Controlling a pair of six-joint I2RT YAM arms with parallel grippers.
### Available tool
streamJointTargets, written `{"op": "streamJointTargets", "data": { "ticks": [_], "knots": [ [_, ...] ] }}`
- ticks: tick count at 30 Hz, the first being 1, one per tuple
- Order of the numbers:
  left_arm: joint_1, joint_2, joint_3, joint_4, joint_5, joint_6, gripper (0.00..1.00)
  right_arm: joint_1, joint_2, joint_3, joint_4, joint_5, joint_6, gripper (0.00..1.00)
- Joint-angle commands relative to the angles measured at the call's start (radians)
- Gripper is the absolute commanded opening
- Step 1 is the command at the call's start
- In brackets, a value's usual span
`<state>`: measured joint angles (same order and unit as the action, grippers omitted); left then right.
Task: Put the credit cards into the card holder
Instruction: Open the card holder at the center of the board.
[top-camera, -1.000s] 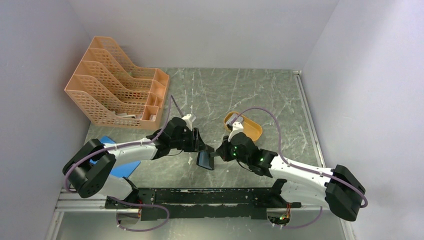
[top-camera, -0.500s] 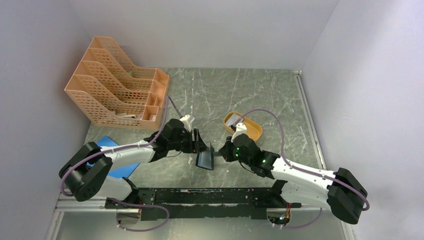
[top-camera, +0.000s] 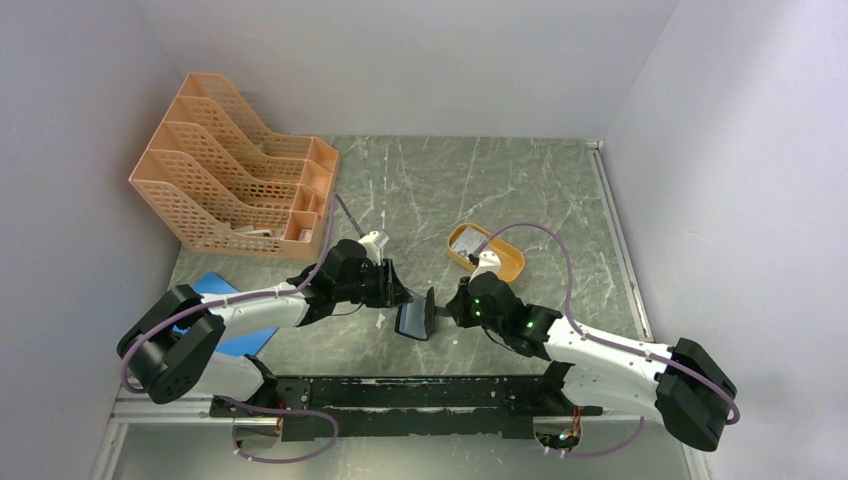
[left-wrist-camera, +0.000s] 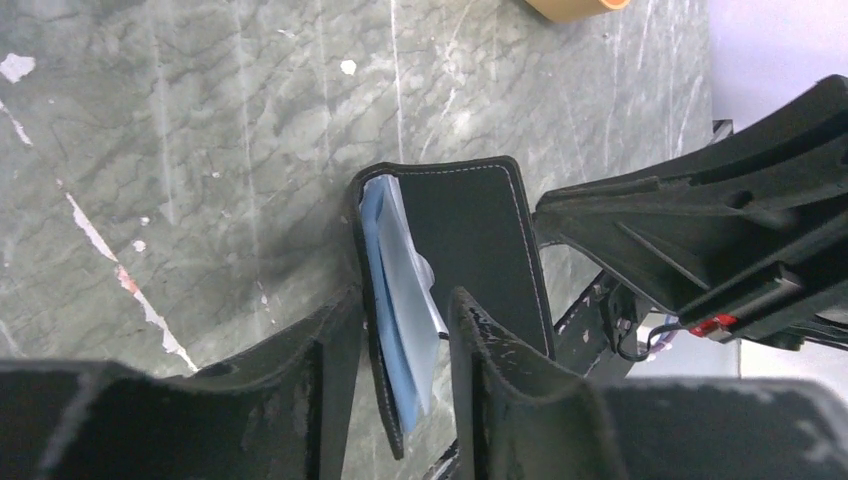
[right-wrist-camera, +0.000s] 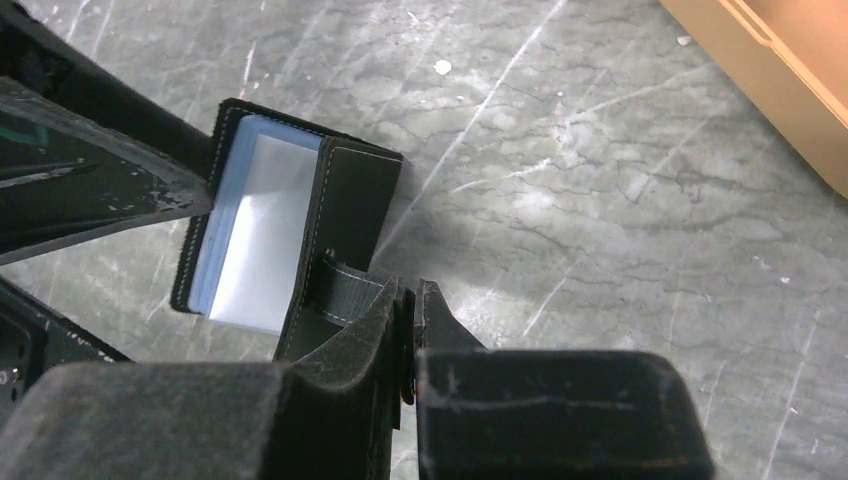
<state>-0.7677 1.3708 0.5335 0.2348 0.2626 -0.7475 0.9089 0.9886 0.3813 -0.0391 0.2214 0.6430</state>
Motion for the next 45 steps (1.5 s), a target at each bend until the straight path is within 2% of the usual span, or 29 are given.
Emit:
{"op": "streamJointTargets", "data": {
  "ticks": [1,4,7,17,21,24,28,33,38,43,44,45],
  "knots": [
    [-0.003,-0.006,-0.012,0.090,0.064,-0.003,0.38,-0.005,-0.012,-0.012,-0.052,0.050,0.052,0.00],
    [-0.004,-0.009,-0.012,0.105,0.079,-0.002,0.31,-0.006,-0.011,-0.017,-0.069,0.054,0.069,0.00],
    [-0.004,-0.017,-0.017,0.124,0.093,0.001,0.29,-0.006,-0.011,-0.026,-0.077,0.060,0.086,0.00],
    [-0.006,0.020,-0.041,0.159,0.113,0.001,0.47,-0.007,-0.011,-0.036,-0.073,0.062,0.099,0.00],
    [-0.008,0.049,-0.045,0.173,0.130,0.001,0.48,-0.007,-0.011,-0.042,-0.069,0.060,0.102,0.00],
    [-0.013,0.061,-0.049,0.196,0.143,-0.006,0.43,-0.007,-0.013,-0.047,-0.067,0.061,0.105,0.00],
    [-0.017,0.053,-0.047,0.210,0.154,-0.010,0.29,-0.007,-0.013,-0.048,-0.067,0.063,0.106,0.00],
    [-0.019,0.023,-0.044,0.198,0.154,-0.012,0.21,-0.007,-0.010,-0.048,-0.063,0.065,0.103,0.00],
    [-0.021,0.021,-0.050,0.191,0.152,-0.014,0.07,-0.007,-0.002,-0.051,-0.055,0.060,0.107,0.00],
    [-0.021,-0.026,-0.060,0.141,0.104,-0.021,0.05,-0.007,-0.019,-0.046,-0.070,0.060,0.118,0.00],
    [-0.021,-0.041,-0.058,0.110,0.079,-0.023,0.05,-0.007,-0.026,-0.039,-0.081,0.057,0.119,0.02],
    [-0.021,-0.057,-0.057,0.076,0.052,-0.026,0.05,-0.007,-0.035,-0.030,-0.093,0.055,0.123,0.14]
  ]
}}
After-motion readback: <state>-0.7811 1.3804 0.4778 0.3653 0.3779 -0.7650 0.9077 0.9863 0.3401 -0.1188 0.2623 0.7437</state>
